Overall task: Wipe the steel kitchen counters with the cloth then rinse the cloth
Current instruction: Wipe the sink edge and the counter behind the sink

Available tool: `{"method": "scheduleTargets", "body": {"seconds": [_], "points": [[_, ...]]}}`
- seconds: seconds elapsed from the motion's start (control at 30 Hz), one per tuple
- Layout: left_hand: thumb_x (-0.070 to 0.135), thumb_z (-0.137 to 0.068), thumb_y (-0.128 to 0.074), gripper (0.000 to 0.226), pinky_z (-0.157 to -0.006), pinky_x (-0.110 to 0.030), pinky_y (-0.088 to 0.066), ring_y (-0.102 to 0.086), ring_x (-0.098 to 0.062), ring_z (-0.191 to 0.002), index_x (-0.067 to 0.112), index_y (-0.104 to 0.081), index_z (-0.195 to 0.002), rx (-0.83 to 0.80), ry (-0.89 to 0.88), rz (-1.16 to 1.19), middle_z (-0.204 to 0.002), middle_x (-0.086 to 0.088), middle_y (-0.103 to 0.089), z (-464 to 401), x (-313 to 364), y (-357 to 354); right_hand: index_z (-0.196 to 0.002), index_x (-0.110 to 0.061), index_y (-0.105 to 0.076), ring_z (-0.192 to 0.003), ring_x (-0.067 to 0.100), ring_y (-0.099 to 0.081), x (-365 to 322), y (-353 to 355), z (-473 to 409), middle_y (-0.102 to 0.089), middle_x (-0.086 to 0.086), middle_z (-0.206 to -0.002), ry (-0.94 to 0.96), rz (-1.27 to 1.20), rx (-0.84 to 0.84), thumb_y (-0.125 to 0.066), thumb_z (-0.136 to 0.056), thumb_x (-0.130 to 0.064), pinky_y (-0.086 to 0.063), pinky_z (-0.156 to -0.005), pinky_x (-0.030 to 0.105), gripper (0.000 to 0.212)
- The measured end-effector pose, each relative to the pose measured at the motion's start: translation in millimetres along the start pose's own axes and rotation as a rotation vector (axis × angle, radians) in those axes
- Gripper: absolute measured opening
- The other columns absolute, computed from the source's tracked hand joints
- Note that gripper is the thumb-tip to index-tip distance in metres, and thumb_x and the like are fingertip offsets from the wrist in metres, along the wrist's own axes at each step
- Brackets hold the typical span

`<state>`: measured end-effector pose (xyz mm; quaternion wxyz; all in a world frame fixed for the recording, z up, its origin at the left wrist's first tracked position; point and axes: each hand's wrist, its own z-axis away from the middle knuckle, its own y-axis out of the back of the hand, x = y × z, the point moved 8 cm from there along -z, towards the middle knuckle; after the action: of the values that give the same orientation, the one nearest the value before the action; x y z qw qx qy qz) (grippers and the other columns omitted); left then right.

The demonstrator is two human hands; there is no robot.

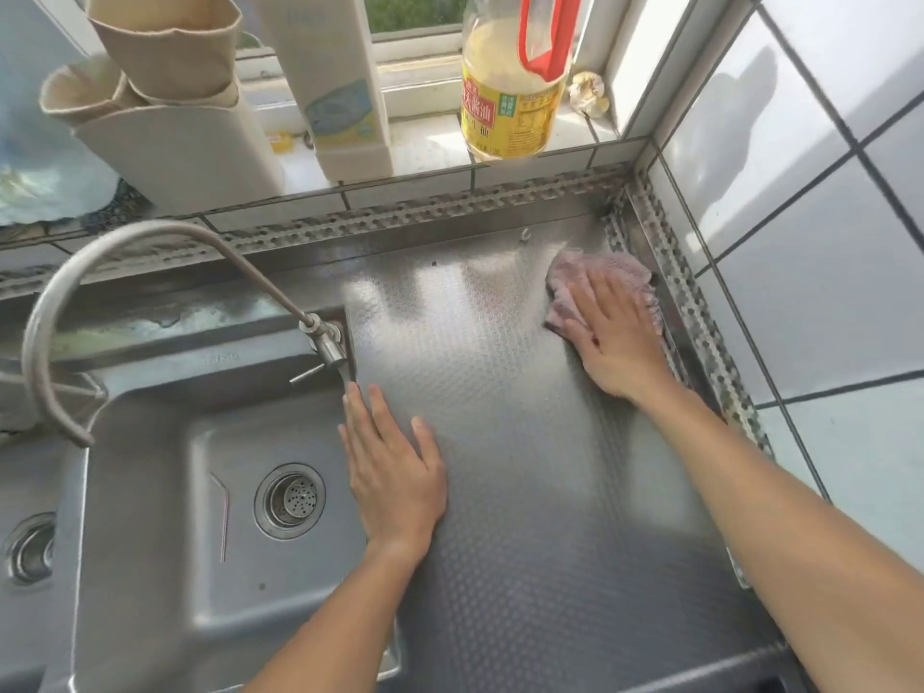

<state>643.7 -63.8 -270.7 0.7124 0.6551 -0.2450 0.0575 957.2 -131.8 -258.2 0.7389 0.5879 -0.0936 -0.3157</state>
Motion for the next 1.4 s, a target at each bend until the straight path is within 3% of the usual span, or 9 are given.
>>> {"method": "scheduleTargets", "body": {"seconds": [0.1,0.3,0.53,0.7,0.87,1.1,1.2,1.3,1.4], "points": [[0.033,-0.107,-0.043,0.064,-0.131,-0.05,-0.019,-0.021,-0.036,-0.159,0.002,-0.024,-0.16,0.003,-0.012,0.005,-0.17,-0.023,-0.019,0,0,1,-0.165,-0.036,0.0,-0.16,0.024,0.015,-41,-11,7,0.01,0.002,-0.174,-0.081,-0.048,0.07,-0.015,-0.11,-0.054,0.018,-0.125,0.044,0.06],[0.025,-0.108,-0.042,0.062,-0.132,-0.05,-0.007,-0.014,-0.033,-0.162,0.0,-0.024,-0.162,-0.052,-0.022,0.125,-0.172,-0.022,-0.016,-1,-1,5,-0.165,-0.032,-0.024,-0.162,0.019,0.002,-136,-59,104,-0.008,-0.002,-0.175,0.269,-0.052,0.032,-0.036,-0.11,-0.045,0.011,-0.13,0.043,0.057],[0.025,-0.108,-0.045,0.066,-0.131,-0.042,0.009,0.003,-0.022,-0.164,0.003,-0.018,-0.164,-0.219,-0.196,0.137,-0.176,-0.013,-0.003,66,-19,19,-0.166,-0.035,-0.015,-0.162,0.017,0.003,-55,-74,224,-0.003,-0.007,-0.175,0.389,0.138,-0.066,-0.02,-0.11,-0.055,-0.003,-0.131,0.042,0.06],[0.037,-0.107,-0.039,0.069,-0.132,-0.043,0.003,-0.002,-0.018,-0.164,0.01,-0.014,-0.166,-0.285,-0.453,0.028,-0.177,-0.005,0.0,154,-57,32,-0.163,-0.036,0.01,-0.159,0.017,0.016,14,-48,206,0.016,-0.003,-0.173,-0.009,0.154,-0.004,-0.001,-0.104,-0.069,0.001,-0.132,0.044,0.069],[0.035,-0.107,-0.04,0.067,-0.132,-0.049,-0.011,-0.007,-0.023,-0.163,0.004,-0.021,-0.164,-0.26,-0.526,-0.09,-0.176,-0.012,-0.006,166,-65,30,-0.166,-0.029,-0.006,-0.16,0.023,0.015,-33,-49,161,0.01,0.002,-0.174,-0.307,-0.076,0.112,-0.016,-0.111,-0.053,0.012,-0.129,0.046,0.061],[0.034,-0.109,-0.043,0.066,-0.133,-0.047,-0.006,-0.003,-0.018,-0.164,0.007,-0.02,-0.165,-0.317,-0.518,0.0,-0.176,-0.01,-0.007,162,-67,34,-0.166,-0.029,-0.02,-0.162,0.024,0.005,-163,-97,206,-0.003,0.001,-0.175,0.167,-0.01,0.016,-0.031,-0.111,-0.046,-0.001,-0.13,0.052,0.058],[0.035,-0.109,-0.045,0.066,-0.133,-0.042,0.0,-0.005,-0.014,-0.163,0.01,-0.021,-0.165,-0.357,-0.567,0.044,-0.176,-0.004,-0.009,165,-78,42,-0.164,-0.028,-0.027,-0.162,0.025,-0.005,-148,-110,271,-0.013,0.001,-0.174,0.313,0.022,-0.013,-0.031,-0.11,-0.047,-0.006,-0.131,0.05,0.057],[0.037,-0.108,-0.04,0.063,-0.133,-0.042,-0.001,-0.009,-0.015,-0.163,0.012,-0.026,-0.164,-0.351,-0.625,0.014,-0.175,-0.002,-0.016,178,-100,52,-0.165,-0.031,-0.02,-0.162,0.02,-0.001,-104,-113,321,-0.007,-0.002,-0.175,0.387,0.113,-0.062,-0.025,-0.112,-0.051,-0.006,-0.132,0.047,0.057],[0.034,-0.108,-0.037,0.057,-0.132,-0.05,-0.01,-0.02,-0.019,-0.161,0.009,-0.04,-0.158,-0.317,-0.72,-0.059,-0.171,-0.004,-0.028,191,-111,55,-0.165,-0.036,-0.011,-0.162,0.015,0.002,-41,-94,324,-0.004,-0.006,-0.175,0.164,0.068,-0.038,-0.017,-0.109,-0.061,-0.01,-0.13,0.05,0.062]]}}
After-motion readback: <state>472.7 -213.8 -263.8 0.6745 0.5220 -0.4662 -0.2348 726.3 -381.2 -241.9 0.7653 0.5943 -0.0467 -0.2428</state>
